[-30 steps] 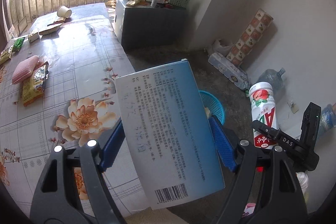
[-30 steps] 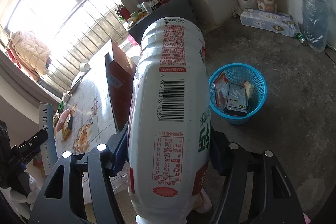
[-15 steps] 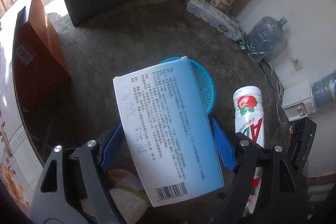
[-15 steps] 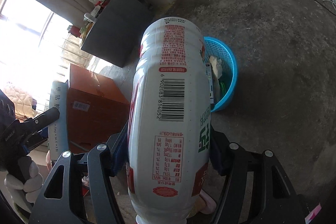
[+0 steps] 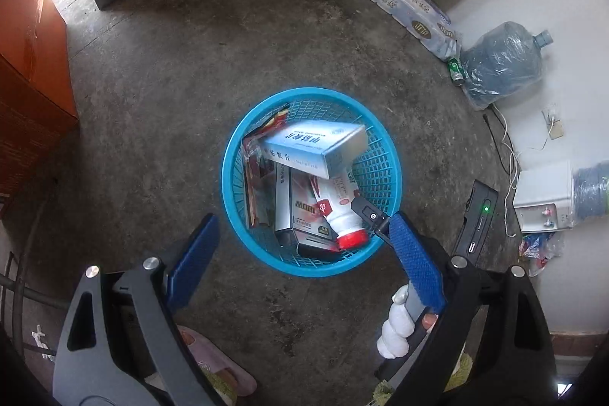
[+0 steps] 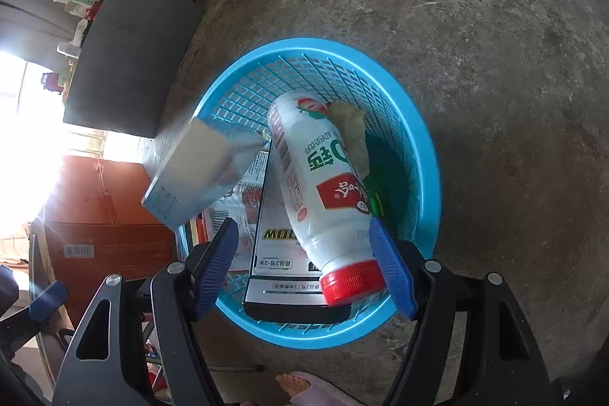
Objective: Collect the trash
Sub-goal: 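Open both tools over the wastebasket to drop the box and bottle, then turn both open tools back over the table toward the pink sponge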
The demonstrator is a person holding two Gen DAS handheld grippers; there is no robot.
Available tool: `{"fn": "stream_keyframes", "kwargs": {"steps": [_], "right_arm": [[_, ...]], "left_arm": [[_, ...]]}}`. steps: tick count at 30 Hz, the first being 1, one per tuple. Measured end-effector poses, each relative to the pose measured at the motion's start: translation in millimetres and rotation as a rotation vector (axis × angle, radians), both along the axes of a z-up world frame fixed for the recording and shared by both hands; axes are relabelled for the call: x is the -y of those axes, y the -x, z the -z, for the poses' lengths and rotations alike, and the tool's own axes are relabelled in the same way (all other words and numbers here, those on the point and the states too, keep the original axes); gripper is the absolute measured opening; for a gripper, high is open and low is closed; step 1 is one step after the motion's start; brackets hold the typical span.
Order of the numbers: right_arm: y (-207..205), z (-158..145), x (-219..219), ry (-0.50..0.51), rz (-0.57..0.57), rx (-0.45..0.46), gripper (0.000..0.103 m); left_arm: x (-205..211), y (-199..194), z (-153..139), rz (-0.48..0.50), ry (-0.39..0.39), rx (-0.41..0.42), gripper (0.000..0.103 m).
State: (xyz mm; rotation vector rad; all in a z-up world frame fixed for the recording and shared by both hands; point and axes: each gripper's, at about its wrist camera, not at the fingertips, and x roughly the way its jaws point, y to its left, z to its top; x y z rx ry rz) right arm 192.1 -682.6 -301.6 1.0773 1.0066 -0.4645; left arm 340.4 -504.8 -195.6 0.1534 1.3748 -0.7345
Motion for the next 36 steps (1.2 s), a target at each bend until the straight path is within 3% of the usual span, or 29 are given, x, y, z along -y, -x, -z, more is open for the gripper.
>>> {"fn": "stream_keyframes", "kwargs": {"steps": [5,11,15,20,24,28,32,36], "right_arm": [[20.0,-28.2,2.5,0.061,0.01,0.014,0.07],[67.6,-86.4,-17.3,0.124,0.027,0.095,0.07],[104.4,-141.7,-48.7,0.191,-0.008,0.179,0.07],[128.1,-213.6,-90.9,0.289,-0.11,0.263,0.073],[117.7,-274.7,-129.8,0.378,-0.236,0.344,0.076],[88.4,-328.6,-179.7,0.434,-0.379,0.436,0.082],[46.4,-362.6,-242.2,0.426,-0.542,0.512,0.084],[-1.6,-371.3,-319.6,0.394,-0.733,0.523,0.085]], "left_arm": [[-18.4,-0.3,-46.8,-0.011,0.082,0.055,0.086],[-59.0,23.0,-133.5,0.017,0.222,0.121,0.086],[-117.4,47.2,-185.9,0.049,0.29,0.176,0.086],[-217.6,75.5,-236.0,-0.009,0.314,0.291,0.086],[-314.3,101.9,-268.0,-0.11,0.325,0.433,0.086],[-419.5,125.5,-277.9,-0.322,0.295,0.548,0.086],[-515.3,144.8,-263.4,-0.543,0.224,0.578,0.086],[-591.8,155.6,-235.0,-0.705,0.16,0.557,0.086]]}}
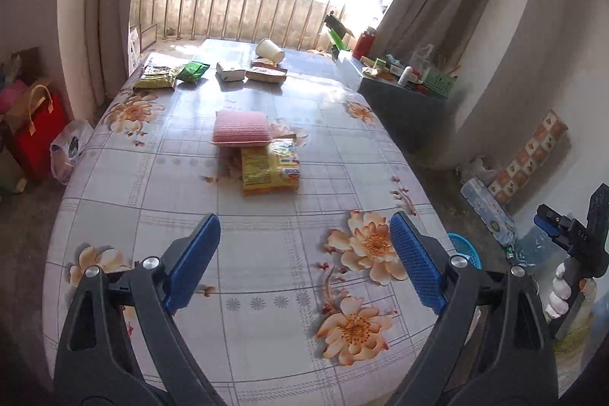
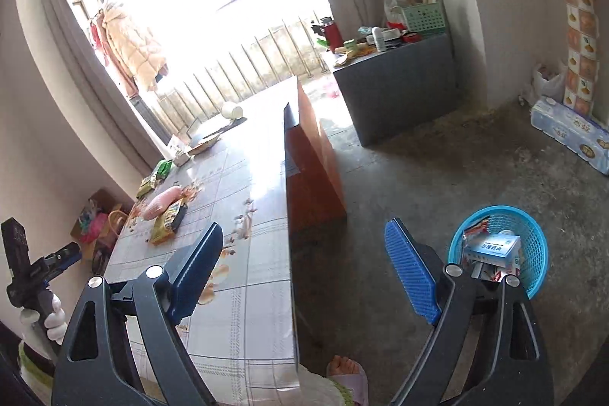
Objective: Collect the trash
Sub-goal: 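Turn both open tools back over the table toward the pink sponge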
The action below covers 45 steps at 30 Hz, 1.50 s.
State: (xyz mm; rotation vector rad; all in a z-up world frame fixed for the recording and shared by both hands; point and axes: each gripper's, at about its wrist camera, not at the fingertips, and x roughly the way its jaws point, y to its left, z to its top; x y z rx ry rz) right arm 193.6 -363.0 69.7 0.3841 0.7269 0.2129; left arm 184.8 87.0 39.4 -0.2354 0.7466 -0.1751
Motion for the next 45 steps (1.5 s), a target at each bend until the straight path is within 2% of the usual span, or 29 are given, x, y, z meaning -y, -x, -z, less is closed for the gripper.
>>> {"fn": "stream_keyframes", "kwargs": {"steps": [2,6,13,17,21,23,26,27,31,37,40,42,45], "right_arm": [[-23.9,0.7,-42.3,0.005,-0.084,-0.043,0.085],[-69.4,6.2,-118.3,-0.057,-0.237,-0.135,0.085],[-168.3,10.1,-250.5,-0.073,-0.428,-0.24,0.085],[-233.2,29.6,-310.9,0.02,-0.406,-0.303,0.084],[-272.8,63.1,-353.5,0.115,-0.397,-0.349,0.084],[-280.2,81.2,-366.6,0.137,-0.412,-0.391,0.076],[-262.2,83.1,-371.8,0.115,-0.448,-0.354,0.066],[-252.7,80.4,-371.3,0.111,-0.464,-0.345,0.058],[-214.3,80.1,-366.5,0.091,-0.496,-0.356,0.055],[-130.7,84.3,-342.7,0.031,-0.529,-0.402,0.055],[-100.6,74.2,-345.0,0.078,-0.618,-0.405,0.057],[-85.0,57.2,-341.0,0.104,-0.648,-0.369,0.061],[-63.9,23.9,-314.5,0.086,-0.607,-0.264,0.075]], "left_arm": [[-27.8,0.9,13.4,-0.056,0.012,-0.022,0.086],[-61.9,-3.8,31.3,-0.112,0.054,-0.036,0.086],[-83.3,-10.2,53.9,-0.144,0.097,-0.028,0.086],[-88.0,-9.4,66.4,-0.154,0.131,-0.041,0.086],[-92.7,-1.4,70.9,-0.159,0.173,-0.033,0.086],[-93.9,1.8,72.3,-0.158,0.178,-0.036,0.086],[-97.8,6.3,73.8,-0.157,0.192,-0.037,0.086],[-98.2,8.0,74.1,-0.156,0.192,-0.036,0.086],[-96.1,16.4,75.4,-0.135,0.178,-0.04,0.086],[-86.3,42.1,71.5,-0.093,0.136,-0.036,0.086],[-82.4,55.3,72.7,-0.087,0.114,-0.055,0.086],[-79.3,61.9,73.7,-0.077,0.114,-0.078,0.086],[-75.5,67.9,70.2,-0.072,0.118,-0.086,0.086]]}}
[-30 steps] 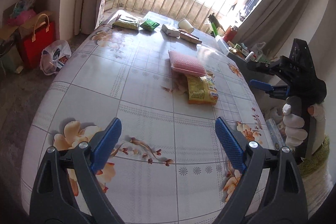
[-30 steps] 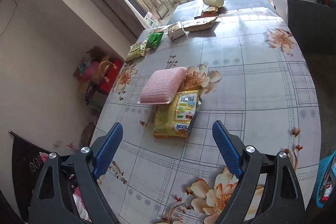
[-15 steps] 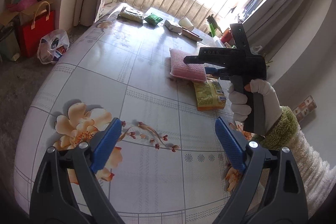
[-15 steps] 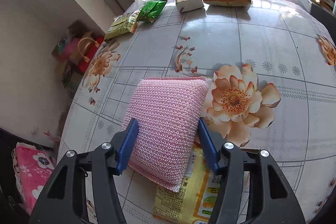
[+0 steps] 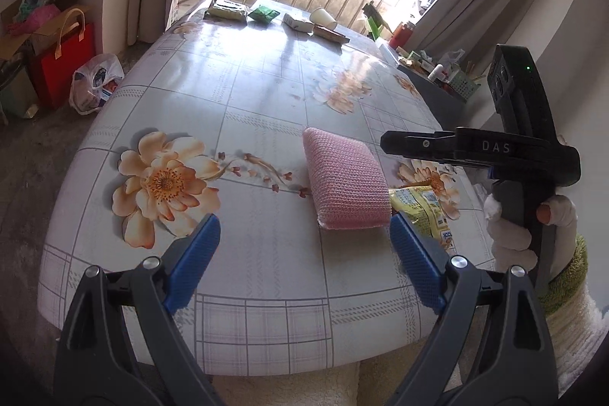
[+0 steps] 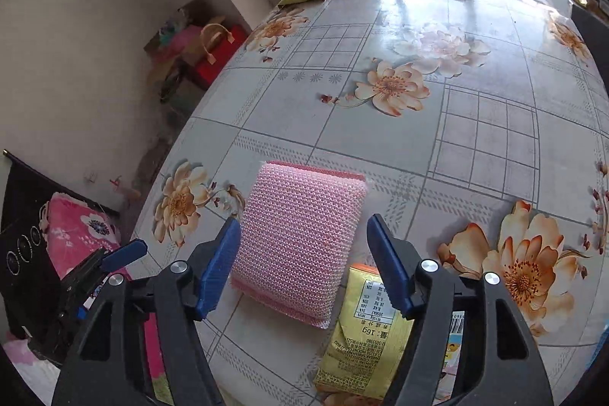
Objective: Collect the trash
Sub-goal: 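Turn both open tools back over the table toward the pink sponge, then close the right tool on the yellow snack bag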
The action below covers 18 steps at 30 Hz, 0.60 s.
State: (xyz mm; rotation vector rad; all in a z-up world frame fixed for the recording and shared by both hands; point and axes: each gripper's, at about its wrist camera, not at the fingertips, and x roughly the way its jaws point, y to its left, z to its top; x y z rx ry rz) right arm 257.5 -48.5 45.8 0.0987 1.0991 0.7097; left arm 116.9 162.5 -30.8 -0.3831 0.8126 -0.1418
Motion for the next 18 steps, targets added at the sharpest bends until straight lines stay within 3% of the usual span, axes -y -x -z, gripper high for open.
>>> {"fn": "stream_keyframes", "kwargs": {"steps": [3,7,14,15,16,18], "right_arm": [[17.2,-12.8,35.3,0.012,0.1,0.057,0.078],[34.2,14.0,69.7,0.038,0.204,-0.016,0.078],[60.4,48.3,53.2,0.153,0.19,-0.003,0.078],[60.7,50.1,48.4,0.188,0.186,0.015,0.074],[61.2,51.6,44.8,0.228,0.184,0.036,0.06],[60.6,53.4,41.9,0.256,0.186,0.05,0.048]], "left_arm": [[2.5,3.5,-3.9,-0.011,0.005,0.011,0.086],[8.7,2.1,0.7,-0.007,0.012,-0.004,0.086],[16.7,-0.4,12.1,-0.004,-0.007,-0.037,0.086],[16.4,-0.4,13.0,-0.007,-0.003,-0.04,0.086],[16.0,-0.3,13.6,-0.012,0.0,-0.042,0.086],[16.0,-0.9,13.3,-0.017,0.006,-0.04,0.087]]}}
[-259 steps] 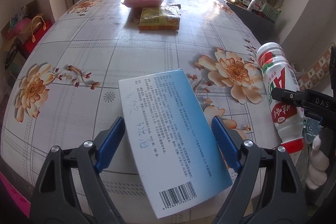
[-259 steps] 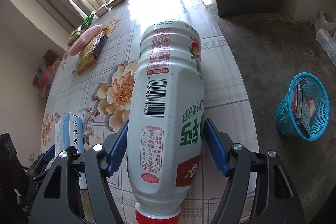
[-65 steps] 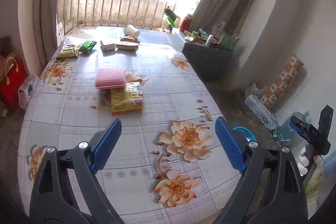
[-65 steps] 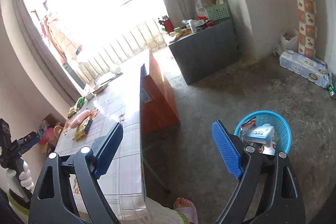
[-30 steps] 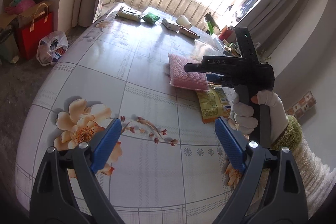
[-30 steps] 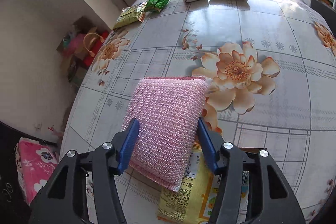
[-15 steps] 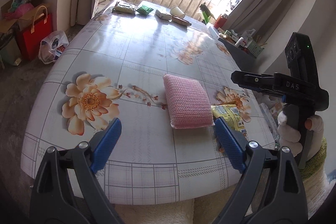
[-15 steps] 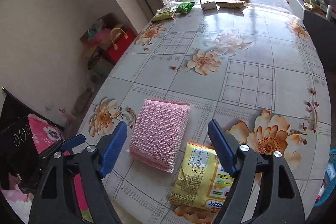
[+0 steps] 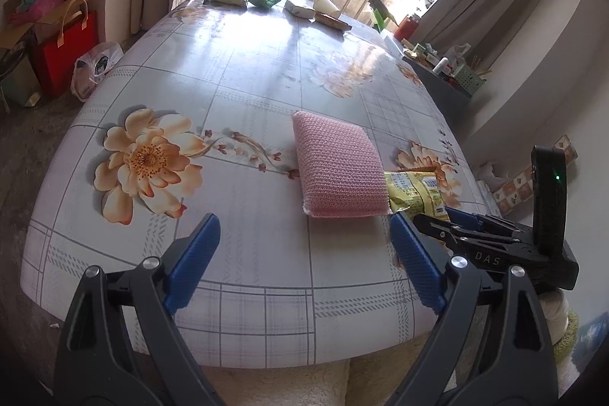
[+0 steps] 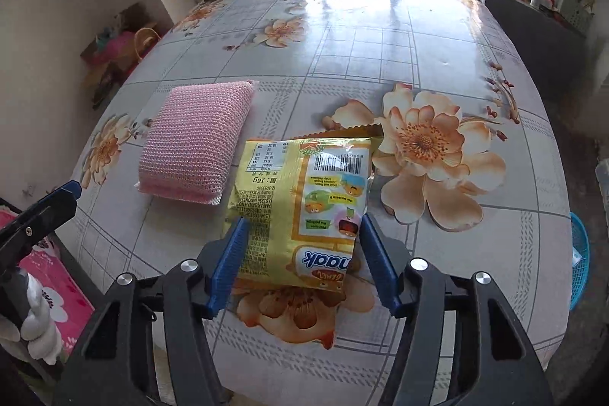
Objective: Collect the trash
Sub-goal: 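Close the right tool on the yellow snack bag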
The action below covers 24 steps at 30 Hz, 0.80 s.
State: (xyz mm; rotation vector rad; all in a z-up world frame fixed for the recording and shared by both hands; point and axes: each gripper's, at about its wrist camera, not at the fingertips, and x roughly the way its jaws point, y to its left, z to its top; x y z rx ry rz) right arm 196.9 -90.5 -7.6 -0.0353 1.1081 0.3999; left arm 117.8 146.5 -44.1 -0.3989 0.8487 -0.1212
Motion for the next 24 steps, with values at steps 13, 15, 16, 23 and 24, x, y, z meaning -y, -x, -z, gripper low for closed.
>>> {"fn": "stream_keyframes", "kwargs": {"steps": [13,15,16,23,24], "right_arm": [[0.3,6.2,71.6,-0.041,0.189,-0.017,0.011],[0.5,5.4,81.1,-0.075,0.209,-0.022,0.011],[0.3,4.6,84.8,-0.11,0.213,-0.029,0.011],[-14.3,10.8,78.7,-0.373,0.158,-0.132,0.048],[-17.2,11.6,74.5,-0.383,0.147,-0.137,0.049]], "left_arm": [[28.6,-39.1,-0.7,0.043,0.023,-0.009,0.09],[35.3,-50.9,-0.7,0.03,-0.006,-0.018,0.09],[38.2,-56.3,0.2,0.019,-0.027,-0.027,0.09],[48.6,-80.2,8.1,-0.008,-0.089,-0.072,0.09],[50.3,-81.1,8.6,-0.006,-0.098,-0.074,0.09]]}}
